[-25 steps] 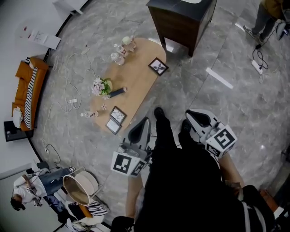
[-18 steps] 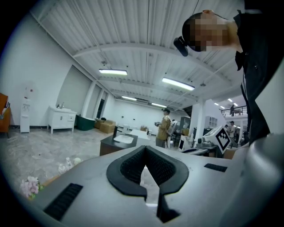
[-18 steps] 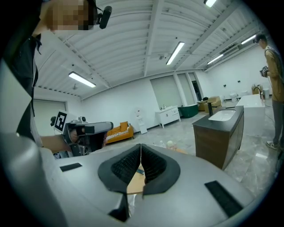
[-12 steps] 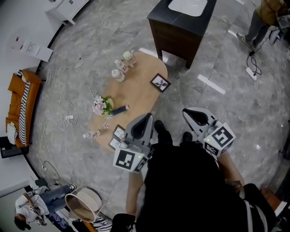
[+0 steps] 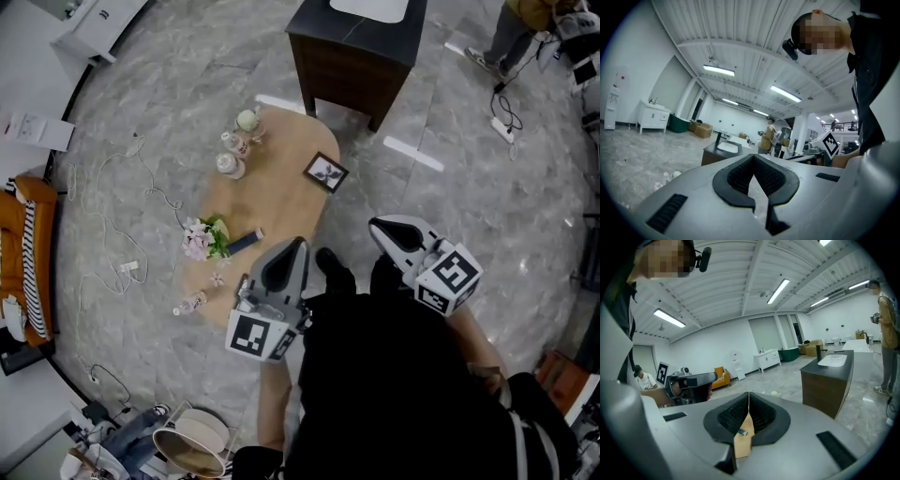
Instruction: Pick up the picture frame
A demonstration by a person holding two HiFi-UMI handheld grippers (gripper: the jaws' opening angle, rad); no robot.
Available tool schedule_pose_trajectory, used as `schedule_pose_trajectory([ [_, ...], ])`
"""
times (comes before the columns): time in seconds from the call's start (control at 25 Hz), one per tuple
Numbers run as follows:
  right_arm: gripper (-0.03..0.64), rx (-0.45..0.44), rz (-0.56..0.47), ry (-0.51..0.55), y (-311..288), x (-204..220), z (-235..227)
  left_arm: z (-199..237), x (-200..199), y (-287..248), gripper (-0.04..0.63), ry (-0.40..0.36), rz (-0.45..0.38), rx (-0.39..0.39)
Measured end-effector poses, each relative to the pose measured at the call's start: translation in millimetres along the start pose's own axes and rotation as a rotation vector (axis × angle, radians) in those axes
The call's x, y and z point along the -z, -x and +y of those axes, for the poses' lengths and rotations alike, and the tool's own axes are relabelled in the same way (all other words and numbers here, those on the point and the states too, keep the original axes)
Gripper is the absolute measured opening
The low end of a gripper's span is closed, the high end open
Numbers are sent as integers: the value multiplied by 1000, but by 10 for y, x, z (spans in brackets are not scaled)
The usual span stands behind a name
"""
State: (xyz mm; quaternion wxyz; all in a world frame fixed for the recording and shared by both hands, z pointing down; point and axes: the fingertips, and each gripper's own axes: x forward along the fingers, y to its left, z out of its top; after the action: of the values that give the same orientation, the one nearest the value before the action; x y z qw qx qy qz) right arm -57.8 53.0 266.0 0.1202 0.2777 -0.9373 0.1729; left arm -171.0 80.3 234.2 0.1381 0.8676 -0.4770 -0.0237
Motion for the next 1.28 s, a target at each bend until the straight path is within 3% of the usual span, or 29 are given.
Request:
schedule_pose_trajectory([
  [0.32,14,-12,103,-56,-180,202,-261,172,78,-240,12,48,42,25],
  [0.6,14,-26,157,1,-368,482,-703,119,-3,-514,12,35,57,1],
  [0.84,14,-117,221,11,-495,640,-1047,55,-66,-818,12,19,66,-75],
  [1.28,14,-279,313,-52,-868,1100,-1637,-14,196,-1480,12,38,89,-256],
])
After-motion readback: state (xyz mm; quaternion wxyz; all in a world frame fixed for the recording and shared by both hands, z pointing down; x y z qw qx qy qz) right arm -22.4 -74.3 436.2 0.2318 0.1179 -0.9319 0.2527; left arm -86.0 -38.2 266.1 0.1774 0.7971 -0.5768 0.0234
